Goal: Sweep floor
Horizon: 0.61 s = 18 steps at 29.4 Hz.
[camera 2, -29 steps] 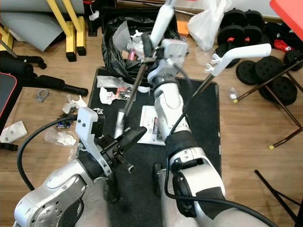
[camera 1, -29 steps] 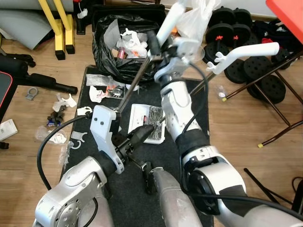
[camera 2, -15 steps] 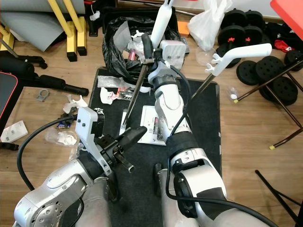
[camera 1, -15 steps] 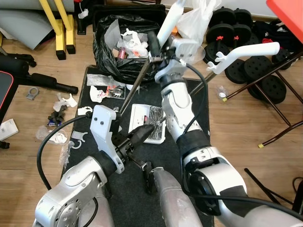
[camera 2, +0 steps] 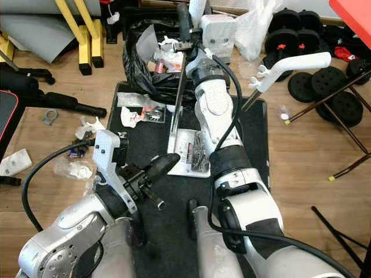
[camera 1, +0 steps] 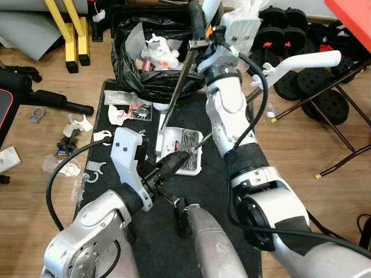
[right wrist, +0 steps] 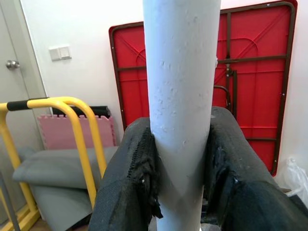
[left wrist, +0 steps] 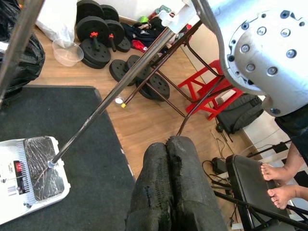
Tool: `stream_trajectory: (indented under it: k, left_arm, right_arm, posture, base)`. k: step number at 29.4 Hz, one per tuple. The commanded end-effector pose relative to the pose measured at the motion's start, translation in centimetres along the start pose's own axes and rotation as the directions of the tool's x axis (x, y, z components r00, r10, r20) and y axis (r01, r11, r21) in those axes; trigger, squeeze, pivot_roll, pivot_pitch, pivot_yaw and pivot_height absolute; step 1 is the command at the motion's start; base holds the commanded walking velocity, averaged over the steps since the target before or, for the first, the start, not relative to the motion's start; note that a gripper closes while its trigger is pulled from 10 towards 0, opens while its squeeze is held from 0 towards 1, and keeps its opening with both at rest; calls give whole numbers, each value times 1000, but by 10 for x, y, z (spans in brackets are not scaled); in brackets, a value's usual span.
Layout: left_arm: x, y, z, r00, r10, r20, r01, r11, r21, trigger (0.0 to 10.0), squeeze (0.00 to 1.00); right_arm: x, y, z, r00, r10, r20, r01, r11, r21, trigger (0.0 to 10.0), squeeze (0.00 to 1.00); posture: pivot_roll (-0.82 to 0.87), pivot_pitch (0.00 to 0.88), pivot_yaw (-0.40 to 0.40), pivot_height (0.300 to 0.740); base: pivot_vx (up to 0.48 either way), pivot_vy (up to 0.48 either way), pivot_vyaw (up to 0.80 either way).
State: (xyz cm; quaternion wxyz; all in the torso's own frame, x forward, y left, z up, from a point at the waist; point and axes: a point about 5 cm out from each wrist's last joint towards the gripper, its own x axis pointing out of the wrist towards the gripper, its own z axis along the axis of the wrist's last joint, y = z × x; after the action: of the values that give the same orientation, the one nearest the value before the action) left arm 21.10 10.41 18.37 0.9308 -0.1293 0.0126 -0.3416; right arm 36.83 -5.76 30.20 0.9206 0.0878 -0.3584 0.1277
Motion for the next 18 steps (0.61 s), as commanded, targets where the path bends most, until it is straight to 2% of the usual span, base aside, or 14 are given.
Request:
stream_trajectory:
  k: [1, 6, 10, 14, 18]
  left_arm:
    - [0, -2, -6, 1000, -14, -19, 14, 1000, -24, 10000, 0]
    - [0, -3, -6, 1000, -14, -17, 14, 1000, -24, 10000, 0]
    - [0, -3, -6, 1000, -15, -16, 14, 1000, -24, 10000, 0]
    - [0, -3, -6, 1000, -15, -17, 15, 1000, -25, 10000, 0]
    - [-1, -4, -6, 1000, -17, -18, 16, 1000, -25, 10000, 0]
  right_arm:
    - [8, 4, 17, 997, 3, 75, -4, 1000, 15, 10000, 0]
    - [13, 6, 25, 994, -71, 81, 56, 983, 173, 10000, 0]
    - [10, 8, 18, 996, -73, 54, 62, 980, 190, 10000, 0]
    - [-2, 16, -2, 999, -44, -7, 44, 985, 167, 10000, 0]
    - [-7, 18, -8, 999, -32, -25, 36, 987, 154, 10000, 0]
  posture:
    - [-159, 401, -178, 740]
    - [-161, 399, -180, 740]
    - [-161, 402, -181, 740]
    - [-155, 404, -179, 740]
    - [-152, 401, -177, 740]
  base:
    - [0, 0, 0]
    - [0, 0, 0]
    - [0, 0, 0]
    - [0, 0, 0]
    - [0, 0, 0]
